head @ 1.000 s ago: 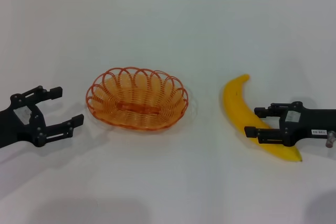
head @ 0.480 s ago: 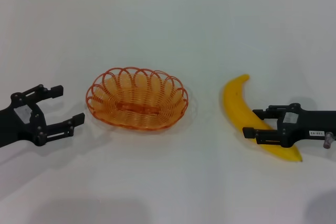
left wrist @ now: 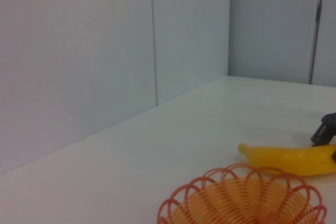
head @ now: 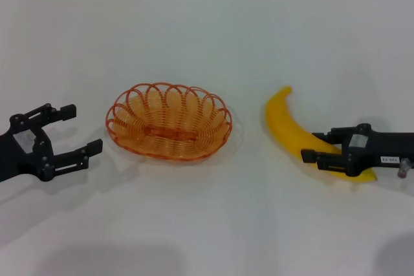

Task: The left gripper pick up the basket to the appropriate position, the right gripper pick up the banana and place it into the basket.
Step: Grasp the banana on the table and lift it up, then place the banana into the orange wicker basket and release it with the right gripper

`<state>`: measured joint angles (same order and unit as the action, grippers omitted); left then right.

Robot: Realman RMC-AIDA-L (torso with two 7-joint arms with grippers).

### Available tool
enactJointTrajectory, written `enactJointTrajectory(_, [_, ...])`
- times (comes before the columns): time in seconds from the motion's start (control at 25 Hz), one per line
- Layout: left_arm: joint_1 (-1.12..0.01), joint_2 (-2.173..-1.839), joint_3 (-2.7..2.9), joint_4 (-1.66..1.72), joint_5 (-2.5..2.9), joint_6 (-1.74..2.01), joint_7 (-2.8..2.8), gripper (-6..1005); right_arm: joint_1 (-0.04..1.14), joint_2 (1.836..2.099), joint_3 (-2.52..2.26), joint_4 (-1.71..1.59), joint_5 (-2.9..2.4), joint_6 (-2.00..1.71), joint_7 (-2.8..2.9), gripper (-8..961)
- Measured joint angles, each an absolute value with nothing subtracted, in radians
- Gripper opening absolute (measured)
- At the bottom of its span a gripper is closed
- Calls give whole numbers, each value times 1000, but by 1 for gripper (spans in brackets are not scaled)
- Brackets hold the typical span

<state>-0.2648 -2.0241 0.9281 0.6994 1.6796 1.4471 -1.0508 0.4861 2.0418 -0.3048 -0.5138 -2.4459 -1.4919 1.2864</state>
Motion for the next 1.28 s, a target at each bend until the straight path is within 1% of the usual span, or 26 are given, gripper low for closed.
enactJointTrajectory(0.04, [-264, -2023, 928, 699, 1680, 1452, -1052, 860, 486, 2042, -302, -517, -2440, -1495, 1287, 491])
enactJointTrajectory(0.32, [-266, -2019, 930, 699, 1715, 1458, -1098, 860, 498, 2039, -302, -570, -2275, -1636, 1245, 491])
enactJointTrajectory(0.52, [-275, -2019, 928, 699, 1750, 1463, -1134, 859, 566, 2043, -308, -535, -2178, -1777, 1072, 490])
enactJointTrajectory(0.64, [-289, -2017, 935, 699, 1756, 1472, -1207, 859, 615, 2043, -319, -478, -2170, -1800, 980, 490])
enactJointTrajectory(0.88, [-334, -2010, 939, 699, 1802, 1532, -1408, 859, 678, 2045, -317, -378, -2166, -1791, 838, 491])
enactJointTrajectory(1.0, [-356, -2014, 938, 698, 1841, 1535, -1442, 859, 695, 2047, -319, -352, -2170, -1779, 789, 491])
enactJointTrajectory(1.28, [-367, -2019, 934, 693, 1905, 1499, -1449, 859, 780, 2048, -335, -198, -2176, -1557, 697, 490])
